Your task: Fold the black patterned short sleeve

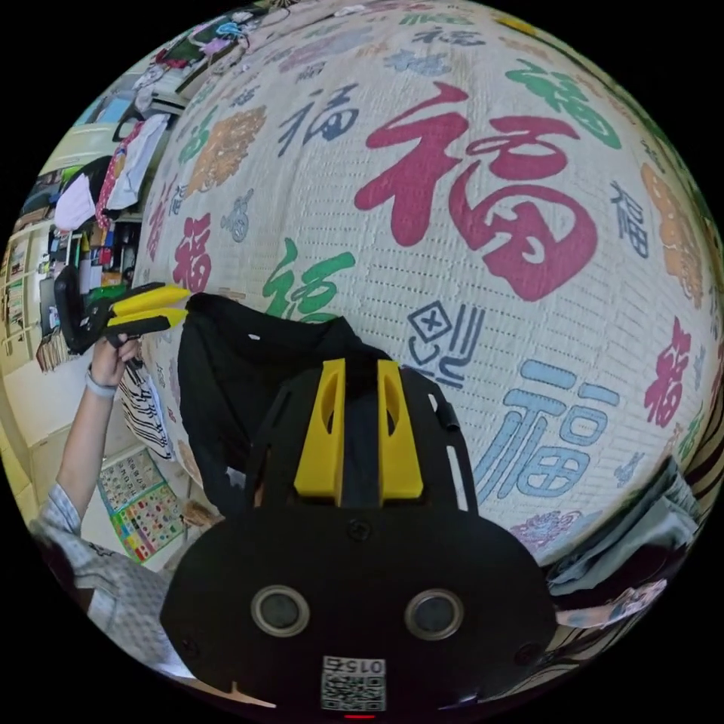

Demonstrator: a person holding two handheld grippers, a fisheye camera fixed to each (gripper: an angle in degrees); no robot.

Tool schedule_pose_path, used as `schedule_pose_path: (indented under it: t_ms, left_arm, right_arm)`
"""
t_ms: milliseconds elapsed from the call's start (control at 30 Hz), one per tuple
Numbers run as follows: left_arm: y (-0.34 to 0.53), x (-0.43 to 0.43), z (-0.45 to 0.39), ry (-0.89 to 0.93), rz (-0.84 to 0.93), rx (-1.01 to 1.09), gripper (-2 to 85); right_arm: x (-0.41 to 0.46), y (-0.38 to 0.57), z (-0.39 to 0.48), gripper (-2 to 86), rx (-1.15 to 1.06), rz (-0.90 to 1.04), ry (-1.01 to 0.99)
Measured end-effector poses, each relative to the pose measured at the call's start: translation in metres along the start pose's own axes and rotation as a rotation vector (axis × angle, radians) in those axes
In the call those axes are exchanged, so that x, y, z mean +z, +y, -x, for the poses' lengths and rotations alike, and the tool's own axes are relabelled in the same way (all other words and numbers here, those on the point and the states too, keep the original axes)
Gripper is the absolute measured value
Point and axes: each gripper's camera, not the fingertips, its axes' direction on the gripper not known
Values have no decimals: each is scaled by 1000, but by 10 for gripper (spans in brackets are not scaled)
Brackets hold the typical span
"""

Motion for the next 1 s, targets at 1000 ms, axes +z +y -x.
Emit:
schedule_pose_path:
  t_ms: [1000]
  left_arm:
    - [-48, 12, 13, 141, -187, -299, 45]
  right_arm:
    - [-32, -28, 125, 31, -448, 53, -109]
